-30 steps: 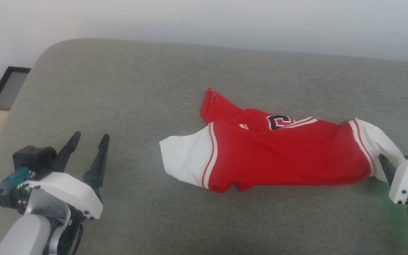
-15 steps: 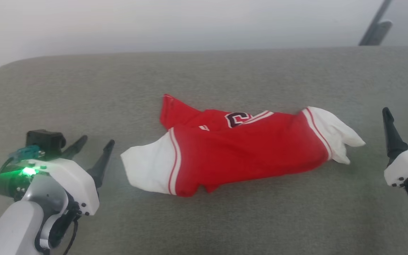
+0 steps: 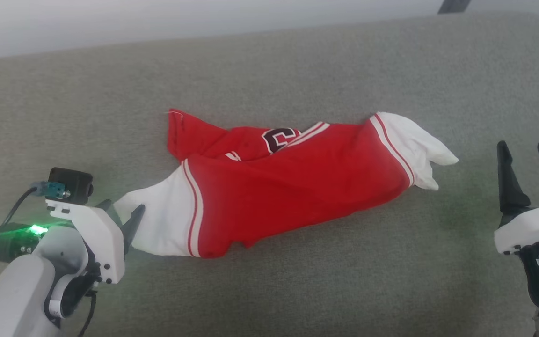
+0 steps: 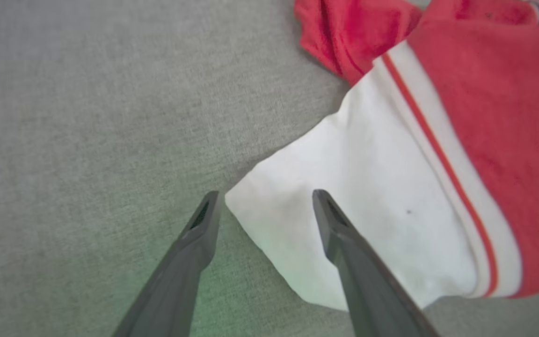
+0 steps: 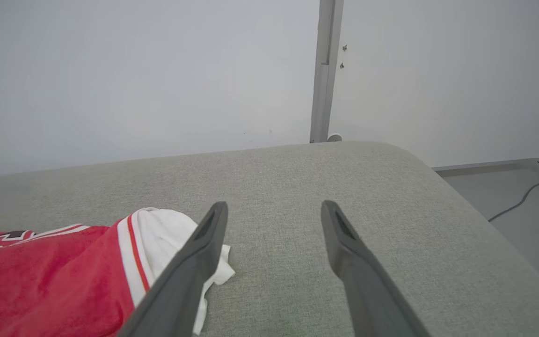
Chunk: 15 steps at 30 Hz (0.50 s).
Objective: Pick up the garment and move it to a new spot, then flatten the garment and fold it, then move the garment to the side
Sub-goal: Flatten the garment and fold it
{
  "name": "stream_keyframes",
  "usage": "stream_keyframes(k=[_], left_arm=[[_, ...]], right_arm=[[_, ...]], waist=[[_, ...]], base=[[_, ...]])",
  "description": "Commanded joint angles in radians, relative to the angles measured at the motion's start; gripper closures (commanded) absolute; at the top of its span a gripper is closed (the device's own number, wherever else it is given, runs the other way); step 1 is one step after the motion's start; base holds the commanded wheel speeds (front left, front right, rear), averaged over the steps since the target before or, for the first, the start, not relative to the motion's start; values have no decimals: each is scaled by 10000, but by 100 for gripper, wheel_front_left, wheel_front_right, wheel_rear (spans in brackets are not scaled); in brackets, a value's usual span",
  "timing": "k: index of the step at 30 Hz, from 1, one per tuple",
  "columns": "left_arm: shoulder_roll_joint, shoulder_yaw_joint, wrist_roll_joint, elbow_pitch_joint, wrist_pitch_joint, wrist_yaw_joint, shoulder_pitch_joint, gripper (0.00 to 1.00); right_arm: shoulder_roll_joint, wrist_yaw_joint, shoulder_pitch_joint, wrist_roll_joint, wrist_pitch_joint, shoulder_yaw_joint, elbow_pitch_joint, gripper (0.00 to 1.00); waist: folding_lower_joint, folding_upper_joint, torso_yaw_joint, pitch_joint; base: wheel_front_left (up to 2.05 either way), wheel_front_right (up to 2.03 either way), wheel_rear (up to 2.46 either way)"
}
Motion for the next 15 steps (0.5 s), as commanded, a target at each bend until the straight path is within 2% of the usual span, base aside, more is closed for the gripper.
stream_keyframes(k=[1,11,12,13,14,15], left_arm=[[17,-27,-35,95,110,62,-158,0],[-157,-340,-298,1250,1255,250,-453,0],[-182,-391,-339,1368,1434,253,-474,15],[-202,-464,-330,1450,1552,220,-469,36],[-245,-486,-370,1514,1635,217,-475,73],[-286,-534,-417,1554,1746,178,-500,100]], right_arm=[[42,-3,35,47,-51,-29,-100,0],[-25,-3,-104,244,-96,157,-385,0],[-56,-3,-114,261,-121,191,-421,0],[-68,-3,-113,287,-134,218,-459,0],[-83,-3,-109,285,-145,231,-506,0],[-125,-3,-114,291,-181,272,-577,0]], waist=[[0,0,-159,221],[0,0,-301,551],[0,0,-304,557],[0,0,-308,560],[0,0,-304,565],[0,0,-300,569]], base=[[0,0,0],[0,0,0],[0,0,0],[0,0,0],[0,0,0],[0,0,0]])
